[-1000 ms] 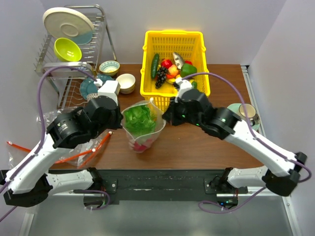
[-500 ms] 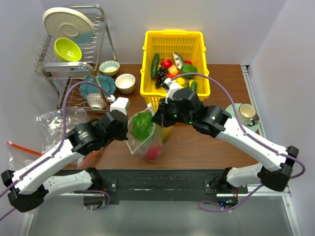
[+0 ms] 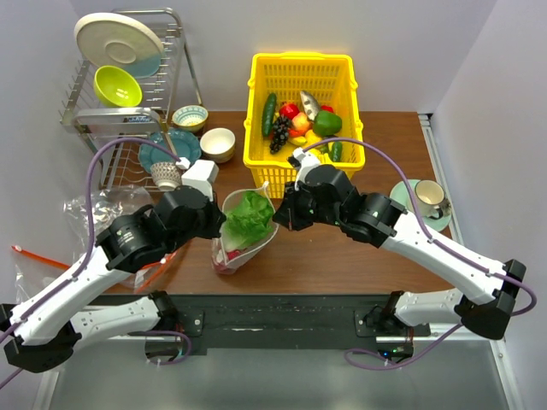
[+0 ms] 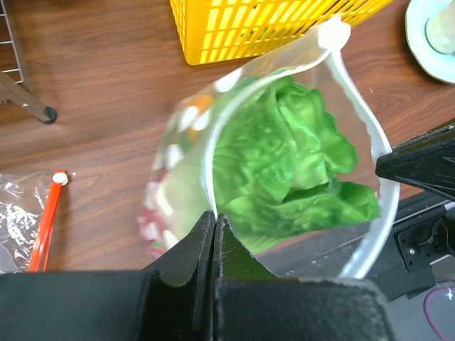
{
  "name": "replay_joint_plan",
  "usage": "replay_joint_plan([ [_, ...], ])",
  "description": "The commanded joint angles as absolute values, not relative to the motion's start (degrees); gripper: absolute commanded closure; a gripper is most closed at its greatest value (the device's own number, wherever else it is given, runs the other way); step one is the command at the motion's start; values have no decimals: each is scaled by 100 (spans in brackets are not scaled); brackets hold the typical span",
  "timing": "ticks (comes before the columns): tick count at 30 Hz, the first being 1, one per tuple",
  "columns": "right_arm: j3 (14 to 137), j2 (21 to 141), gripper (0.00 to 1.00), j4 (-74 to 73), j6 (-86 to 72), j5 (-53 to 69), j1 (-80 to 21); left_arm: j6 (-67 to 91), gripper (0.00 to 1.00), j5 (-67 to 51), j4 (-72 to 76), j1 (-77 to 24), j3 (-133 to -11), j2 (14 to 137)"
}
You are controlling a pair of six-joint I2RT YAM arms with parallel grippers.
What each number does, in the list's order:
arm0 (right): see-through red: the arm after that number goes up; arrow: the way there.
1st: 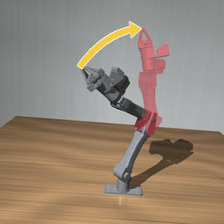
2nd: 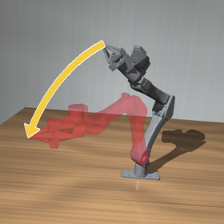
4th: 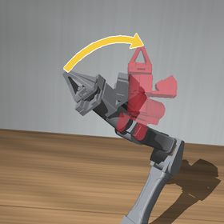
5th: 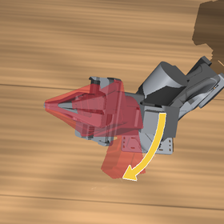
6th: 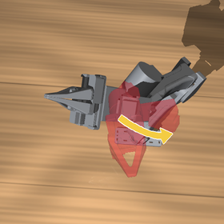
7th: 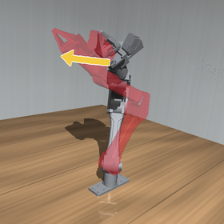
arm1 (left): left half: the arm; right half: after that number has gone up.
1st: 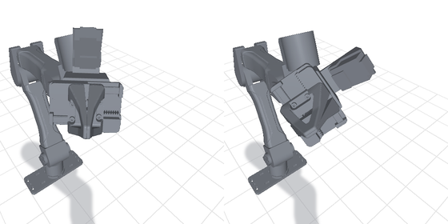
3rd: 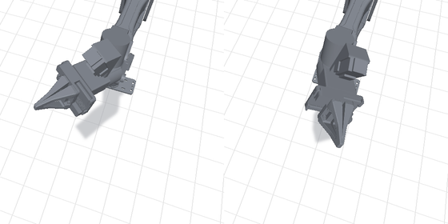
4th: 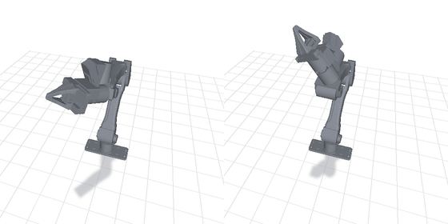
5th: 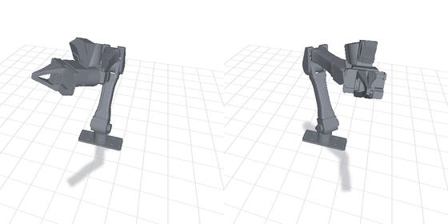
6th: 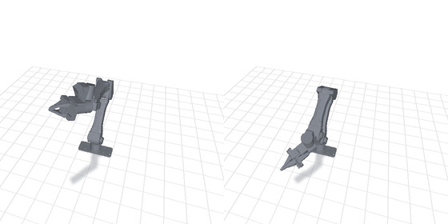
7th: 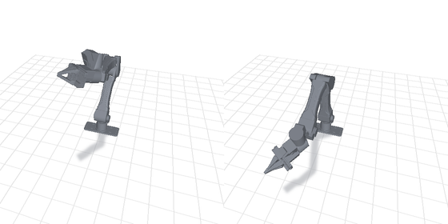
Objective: Place the food in the zip-top bag and seal the zipper
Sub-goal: Adjust the zipper food storage bag at the center of the board, then adjust the fake vegetable in the zipper food storage bag.
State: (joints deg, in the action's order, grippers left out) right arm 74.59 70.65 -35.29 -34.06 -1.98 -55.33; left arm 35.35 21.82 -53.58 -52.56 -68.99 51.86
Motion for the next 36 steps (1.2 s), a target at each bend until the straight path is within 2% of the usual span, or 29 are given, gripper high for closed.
replay_joint_plan([
  [1,7567,6855,100,-3313,-3305,-255,-5520,3507,100,2048,-4799,-5247,-7014,5177],
  [4,7576,6891,100,-3348,-3261,-281,-5520,3507,100,2030,-4755,-5256,-6987,5168],
  [6,7611,6899,93,-3375,-3226,-255,-5520,3498,100,2013,-4720,-5247,-6970,5177],
  [13,7752,7057,88,-3533,-3076,-141,-5520,3472,100,1995,-4606,-5247,-6900,5150],
  [14,7752,7066,81,-3542,-3067,-158,-5520,3472,100,1995,-4588,-5247,-6865,5142],
  [17,7743,7093,73,-3577,-3041,-280,-5520,3463,100,1969,-4509,-5247,-6759,5115],
  [18,7752,7101,66,-3595,-3024,-307,-5520,3472,100,1960,-4491,-5247,-6733,5098],
  [21,7848,7180,58,-3673,-2980,-474,-5520,3481,100,1890,-4447,-5247,-6680,5063],
  [28,8086,7471,51,-4087,-2707,-1037,-5520,3472,100,1890,-4517,-5247,-6776,5001],
  [36,7893,7401,50,-4149,-2663,-1283,-5520,3472,100,1890,-4579,-5247,-6812,4983],
])
